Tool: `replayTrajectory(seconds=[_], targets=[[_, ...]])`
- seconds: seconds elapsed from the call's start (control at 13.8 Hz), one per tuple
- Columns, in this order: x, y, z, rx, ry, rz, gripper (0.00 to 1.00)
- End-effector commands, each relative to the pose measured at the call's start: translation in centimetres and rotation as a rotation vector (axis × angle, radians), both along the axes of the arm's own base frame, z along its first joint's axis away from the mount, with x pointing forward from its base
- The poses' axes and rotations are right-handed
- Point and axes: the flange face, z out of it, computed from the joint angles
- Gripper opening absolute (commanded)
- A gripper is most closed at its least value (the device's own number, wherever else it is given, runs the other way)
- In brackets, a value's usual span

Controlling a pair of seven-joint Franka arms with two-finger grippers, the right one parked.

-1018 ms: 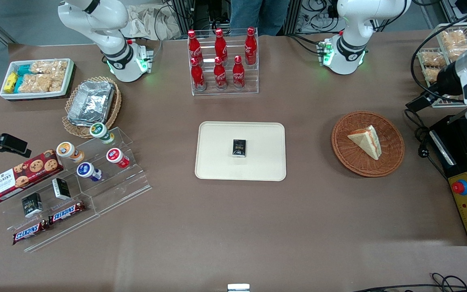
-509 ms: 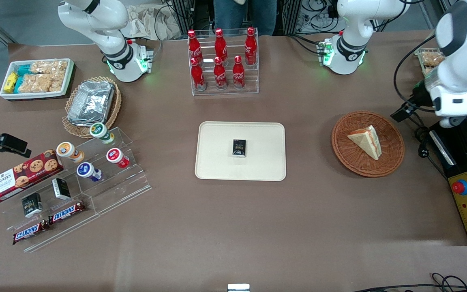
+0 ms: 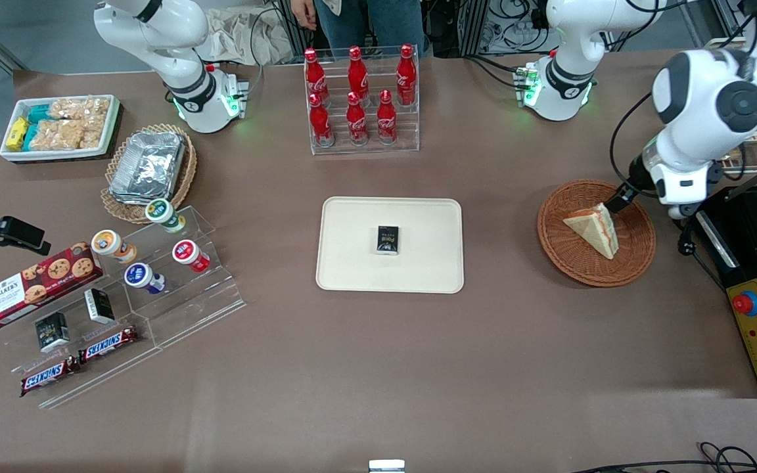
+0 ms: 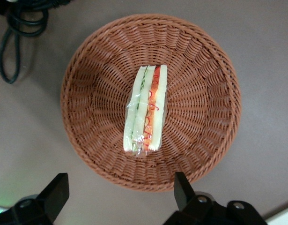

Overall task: Place sandwich from basket to tray
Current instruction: 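Lower the open left gripper around the wrapped sandwich in the basket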

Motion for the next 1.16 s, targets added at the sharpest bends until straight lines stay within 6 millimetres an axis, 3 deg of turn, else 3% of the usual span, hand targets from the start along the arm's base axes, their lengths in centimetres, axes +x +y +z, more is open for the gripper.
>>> replayTrajectory(seconds=[0.0,0.22,0.58,0.65,0.73,0.87,0.95,1.09], targets=[[-0.1,-0.1,-3.8,0.012,0.004,0.030,1.00],[-0.2,0.0,-7.1,0.007,-0.009,0.032,1.00],[-0.1,0.1,-10.7,0.001,-0.034,0.033,1.00],[-0.1,0.7,-11.6,0.000,-0.040,0.046,0.96],[-0.1,0.8,-12.2,0.000,-0.040,0.049,0.83],[-0.1,0.8,-12.8,-0.001,-0.027,0.049,0.25],[-0.1,0.8,-12.6,-0.001,-0.027,0.043,0.00],[0.2,0.6,-12.3,-0.003,-0.034,0.024,0.00]])
